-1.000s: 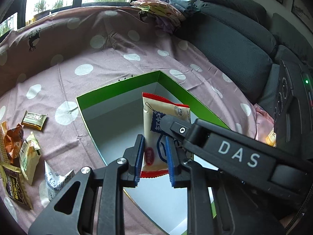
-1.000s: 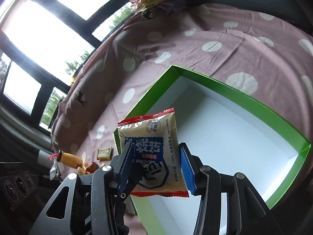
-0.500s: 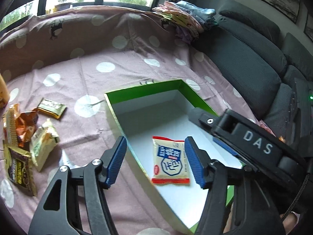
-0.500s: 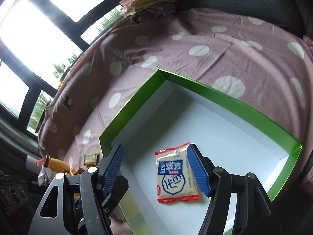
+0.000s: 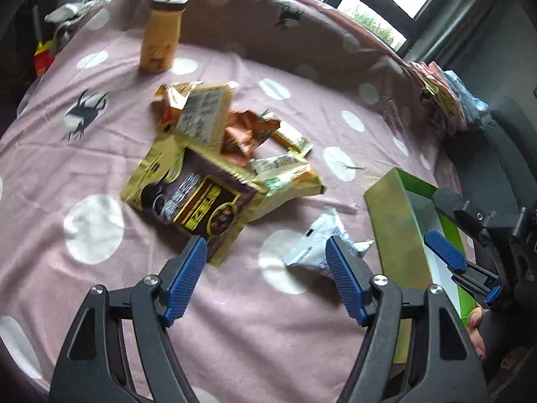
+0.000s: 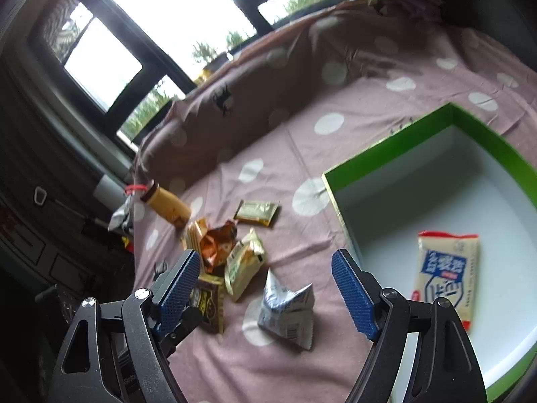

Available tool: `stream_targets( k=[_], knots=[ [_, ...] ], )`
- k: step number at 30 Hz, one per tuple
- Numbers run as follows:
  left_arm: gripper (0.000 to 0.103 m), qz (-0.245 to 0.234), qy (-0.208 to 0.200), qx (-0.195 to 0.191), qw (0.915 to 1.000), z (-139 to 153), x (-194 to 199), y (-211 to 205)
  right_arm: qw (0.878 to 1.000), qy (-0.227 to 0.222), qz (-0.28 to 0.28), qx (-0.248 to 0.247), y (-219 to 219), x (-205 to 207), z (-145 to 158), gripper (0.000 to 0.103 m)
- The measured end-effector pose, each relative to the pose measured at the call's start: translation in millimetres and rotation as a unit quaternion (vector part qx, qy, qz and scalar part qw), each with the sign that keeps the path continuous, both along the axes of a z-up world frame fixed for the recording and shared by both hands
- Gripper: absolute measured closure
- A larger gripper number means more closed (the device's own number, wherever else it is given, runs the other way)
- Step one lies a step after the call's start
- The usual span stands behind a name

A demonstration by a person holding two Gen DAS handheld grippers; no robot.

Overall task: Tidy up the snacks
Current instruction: 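Move the right gripper back and grasp the white-blue snack packet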

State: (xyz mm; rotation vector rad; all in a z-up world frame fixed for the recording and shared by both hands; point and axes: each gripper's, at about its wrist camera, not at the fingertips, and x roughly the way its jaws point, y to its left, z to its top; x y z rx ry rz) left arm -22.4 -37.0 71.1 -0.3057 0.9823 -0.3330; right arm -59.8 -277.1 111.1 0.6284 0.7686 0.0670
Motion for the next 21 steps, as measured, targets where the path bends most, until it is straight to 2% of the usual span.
stream_targets(
  k=[4,8,9,11,13,18,20,21],
  knots=[
    [0.033,-0.015,0.042,-0.036,0.9983,-21,2,1,0.999,0.030,0.029,-0.033,30,21,-13,0.022],
    [0.039,-0.048,0.053,-0.067,0.9951,-25,-1,-17,0.994,0.068,0.048,-0.069,46,36,-29,0.022],
    [0.042,-0.055,0.053,-0.068,0.9947,-27,-2,-22,0.993,0.075,0.048,-0.081,48,39,-33,0.022],
    [0.053,-0.063,0.055,-0.060,0.9947,-30,-5,-29,0.990,0.088,0.045,-0.100,50,43,-40,0.025],
    [0.054,-0.067,0.057,-0.062,0.9942,-35,-4,-32,0.989,0.099,0.048,-0.101,47,47,-47,0.033],
    [0.058,-0.073,0.070,-0.087,0.9910,-44,0,-38,0.983,0.135,0.048,-0.114,43,53,-63,0.034],
    [0.065,-0.068,0.065,-0.084,0.9920,-44,1,-38,0.982,0.152,0.059,-0.094,42,54,-73,0.035],
    [0.065,-0.067,0.060,-0.082,0.9925,-42,2,-38,0.982,0.157,0.067,-0.081,42,54,-77,0.040]
  ],
)
